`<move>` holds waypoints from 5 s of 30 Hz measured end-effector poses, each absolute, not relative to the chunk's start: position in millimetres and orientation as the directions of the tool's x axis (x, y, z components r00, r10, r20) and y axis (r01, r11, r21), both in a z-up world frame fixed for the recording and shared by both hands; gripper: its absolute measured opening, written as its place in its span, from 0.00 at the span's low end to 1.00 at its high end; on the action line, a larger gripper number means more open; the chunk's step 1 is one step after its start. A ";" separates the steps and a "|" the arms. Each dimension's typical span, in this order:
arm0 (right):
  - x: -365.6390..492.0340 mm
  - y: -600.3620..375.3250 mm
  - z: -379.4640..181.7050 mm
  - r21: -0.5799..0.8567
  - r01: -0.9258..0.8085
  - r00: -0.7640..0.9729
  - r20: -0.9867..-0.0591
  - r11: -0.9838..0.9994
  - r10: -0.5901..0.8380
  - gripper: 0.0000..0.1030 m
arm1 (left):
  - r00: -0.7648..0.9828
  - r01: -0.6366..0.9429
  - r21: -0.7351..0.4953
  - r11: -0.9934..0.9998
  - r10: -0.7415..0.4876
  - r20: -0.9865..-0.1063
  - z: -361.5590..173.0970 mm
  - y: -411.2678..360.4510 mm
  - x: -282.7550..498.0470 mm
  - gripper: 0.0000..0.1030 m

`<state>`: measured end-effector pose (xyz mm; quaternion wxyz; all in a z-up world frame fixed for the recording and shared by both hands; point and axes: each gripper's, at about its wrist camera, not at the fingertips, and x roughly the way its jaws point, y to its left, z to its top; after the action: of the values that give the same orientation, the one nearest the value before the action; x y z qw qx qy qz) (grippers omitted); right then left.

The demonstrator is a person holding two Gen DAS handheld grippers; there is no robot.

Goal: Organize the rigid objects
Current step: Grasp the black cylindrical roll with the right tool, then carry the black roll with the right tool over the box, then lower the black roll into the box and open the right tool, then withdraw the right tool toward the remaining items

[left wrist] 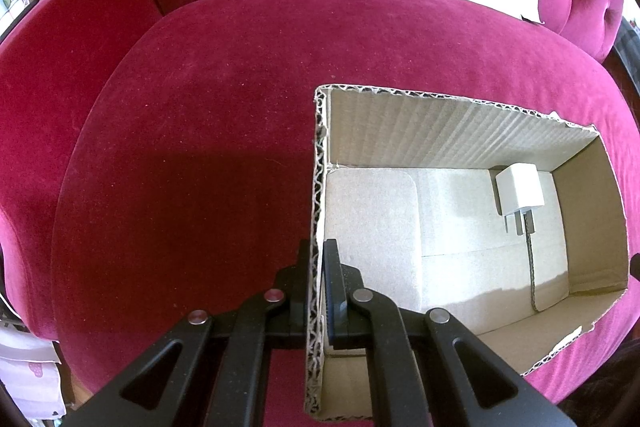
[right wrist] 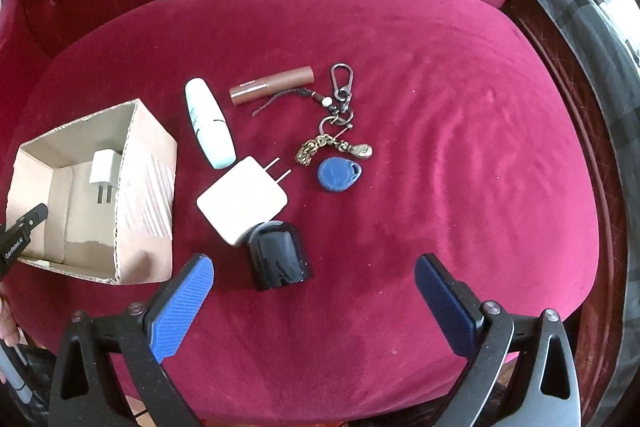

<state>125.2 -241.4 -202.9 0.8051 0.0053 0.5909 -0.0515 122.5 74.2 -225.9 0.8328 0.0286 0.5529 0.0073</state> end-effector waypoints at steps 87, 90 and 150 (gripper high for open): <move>153.7 -123.2 -164.2 0.028 -0.167 0.415 -0.905 0.986 0.096 0.41 | 0.380 0.028 0.058 0.998 0.043 -0.924 -223.1 73.6 127.0 0.04; 153.7 -114.8 -166.6 0.031 -0.191 0.414 -0.904 0.981 0.109 0.41 | 0.383 0.032 0.061 0.998 0.044 -0.923 -222.4 73.4 127.0 0.04; 157.6 -83.3 -188.7 0.034 -0.270 0.468 -0.869 0.962 0.162 1.00 | 0.375 0.038 0.072 0.997 0.053 -0.925 -224.8 69.1 127.0 0.05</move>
<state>157.6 -83.3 -188.7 0.8551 -0.0541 0.5000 0.1264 127.0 69.2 -224.8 0.8283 0.0405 0.5588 0.0047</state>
